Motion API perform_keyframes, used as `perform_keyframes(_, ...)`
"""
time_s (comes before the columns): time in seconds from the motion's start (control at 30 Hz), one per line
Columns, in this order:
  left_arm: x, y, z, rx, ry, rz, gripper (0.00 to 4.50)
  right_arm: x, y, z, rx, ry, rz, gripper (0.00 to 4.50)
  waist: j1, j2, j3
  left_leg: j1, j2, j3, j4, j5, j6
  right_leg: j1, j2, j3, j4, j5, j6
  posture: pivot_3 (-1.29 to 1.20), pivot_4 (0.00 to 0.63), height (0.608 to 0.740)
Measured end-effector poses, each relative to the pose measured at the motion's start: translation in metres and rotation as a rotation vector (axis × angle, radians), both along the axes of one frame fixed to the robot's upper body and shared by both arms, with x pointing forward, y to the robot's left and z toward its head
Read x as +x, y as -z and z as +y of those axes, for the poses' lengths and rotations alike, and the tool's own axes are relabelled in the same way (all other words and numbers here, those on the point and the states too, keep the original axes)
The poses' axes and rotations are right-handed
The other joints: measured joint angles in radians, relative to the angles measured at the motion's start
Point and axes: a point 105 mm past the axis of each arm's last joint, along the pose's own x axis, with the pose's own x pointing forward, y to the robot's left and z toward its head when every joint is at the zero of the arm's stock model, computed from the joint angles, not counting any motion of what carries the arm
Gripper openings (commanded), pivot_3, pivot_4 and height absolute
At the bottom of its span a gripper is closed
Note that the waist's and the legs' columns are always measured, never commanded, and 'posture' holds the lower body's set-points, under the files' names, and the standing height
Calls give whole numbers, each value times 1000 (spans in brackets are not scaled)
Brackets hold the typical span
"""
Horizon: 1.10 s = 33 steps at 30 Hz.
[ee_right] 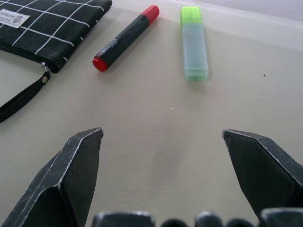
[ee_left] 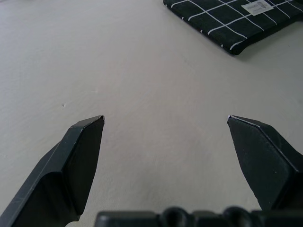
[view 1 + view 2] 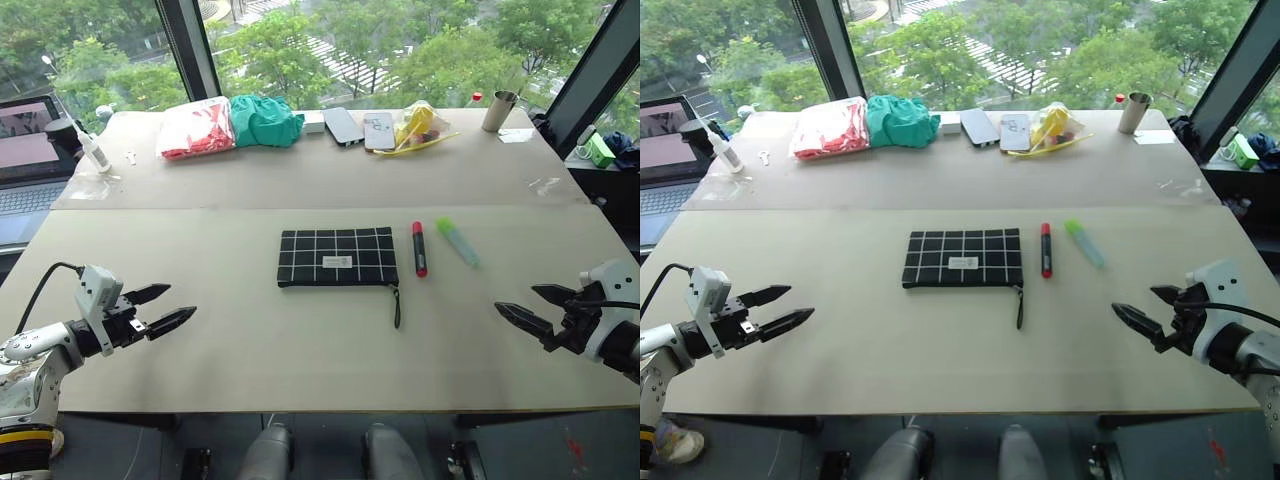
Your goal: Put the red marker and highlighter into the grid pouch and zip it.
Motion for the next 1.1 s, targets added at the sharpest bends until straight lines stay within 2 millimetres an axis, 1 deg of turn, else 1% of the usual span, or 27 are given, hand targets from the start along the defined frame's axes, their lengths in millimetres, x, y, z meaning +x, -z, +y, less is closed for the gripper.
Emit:
perform_keyframes(0.17,3,-2,-1,12,5,-5,4500,0,0,0,0,-1,-2,4471,0,0,0,0,0,0,0,0,0,0,0,0,0,0,0,0,150,740)
perform_keyframes(0.27,6,1,-4,77,32,19,4500,1,0,0,3,2,2,4471,1,0,0,0,0,0,0,0,0,0,0,0,0,0,0,0,150,740)
perform_keyframes(0.37,14,4,-9,163,84,40,4500,2,-1,2,9,-2,6,4471,2,0,0,0,0,0,0,0,0,0,0,0,0,0,0,0,150,740)
perform_keyframes(0.4,17,3,-11,180,104,38,4500,2,-2,2,12,-6,5,4471,2,0,0,0,0,0,0,0,0,0,0,0,0,0,0,0,150,740)
perform_keyframes(0.47,23,-7,-17,205,154,-17,4500,4,-5,6,25,-20,-3,4471,0,0,0,0,0,0,0,0,0,0,0,0,0,0,0,0,150,740)
perform_keyframes(0.57,26,-21,-23,237,225,-96,4500,4,-12,18,32,-62,-16,4471,-4,0,0,0,0,0,0,0,0,0,0,0,0,0,0,0,150,740)
perform_keyframes(0.6,26,-23,-24,251,239,-108,4500,4,-14,21,34,-75,-20,4471,-7,0,0,0,0,0,0,0,0,0,0,0,0,0,0,0,150,740)
perform_keyframes(0.67,27,-27,-24,284,271,-143,4500,8,-26,39,70,-131,-49,4471,-14,0,0,0,1,0,0,0,0,0,1,0,1,0,0,0,150,740)
perform_keyframes(0.73,31,-38,-29,264,290,-202,4500,15,-42,61,99,-191,-107,4471,-17,0,0,0,1,-1,1,0,0,0,1,-1,1,0,0,0,150,740)
perform_keyframes(0.77,34,-48,-33,231,294,-242,4500,21,-47,72,110,-217,-125,3947,-19,0,0,0,1,-1,1,0,0,0,1,-1,1,0,0,0,150,740)
perform_keyframes(0.8,37,-58,-37,193,303,-286,4500,27,-49,86,116,-245,-137,3699,-21,0,0,-1,1,-1,1,0,0,0,1,-1,1,0,0,0,150,740)
perform_keyframes(0.83,39,-64,-41,177,313,-310,4500,30,-48,96,116,-267,-136,3440,-22,0,0,-1,1,-1,1,0,0,0,1,-1,1,0,0,0,150,740)
perform_keyframes(0.87,39,-70,-43,160,327,-332,4500,31,-43,107,108,-298,-117,2991,-22,0,0,-1,0,-2,1,0,0,-1,1,-2,1,0,0,0,150,740)
perform_keyframes(0.9,38,-71,-43,154,331,-337,4500,32,-38,112,104,-314,-100,2761,-22,0,0,-2,0,-2,1,0,1,-1,1,-2,1,0,0,0,150,740)
perform_keyframes(0.93,38,-72,-43,145,335,-338,4500,33,-35,120,109,-332,-88,2338,-24,0,0,-2,0,-2,1,-1,1,-1,1,-2,1,0,0,0,150,740)
perform_keyframes(0.97,37,-71,-45,132,344,-339,4500,35,-33,131,125,-365,-83,2032,-26,0,0,-3,0,-2,1,-1,1,-2,1,-2,1,0,0,0,150,740)
perform_keyframes(1.0,37,-71,-46,126,353,-336,4500,36,-34,141,137,-397,-83,1633,-28,0,0,-4,0,-2,2,-1,1,-3,1,-2,1,0,0,0,150,740)
perform_keyframes(1.03,37,-69,-47,124,364,-330,4500,36,-34,151,143,-431,-82,1369,-29,0,0,-4,0,-2,2,-1,1,-3,1,-2,1,0,0,0,150,740)
perform_keyframes(1.07,36,-68,-48,123,375,-324,4500,37,-32,158,137,-458,-75,946,-30,0,0,-4,0,-2,2,-1,1,-3,1,-2,1,0,0,0,150,740)
perform_keyframes(1.1,35,-68,-48,122,380,-321,4500,37,-30,162,126,-471,-65,635,-30,0,0,-4,0,-2,2,-1,1,-3,1,-3,1,0,0,0,150,740)
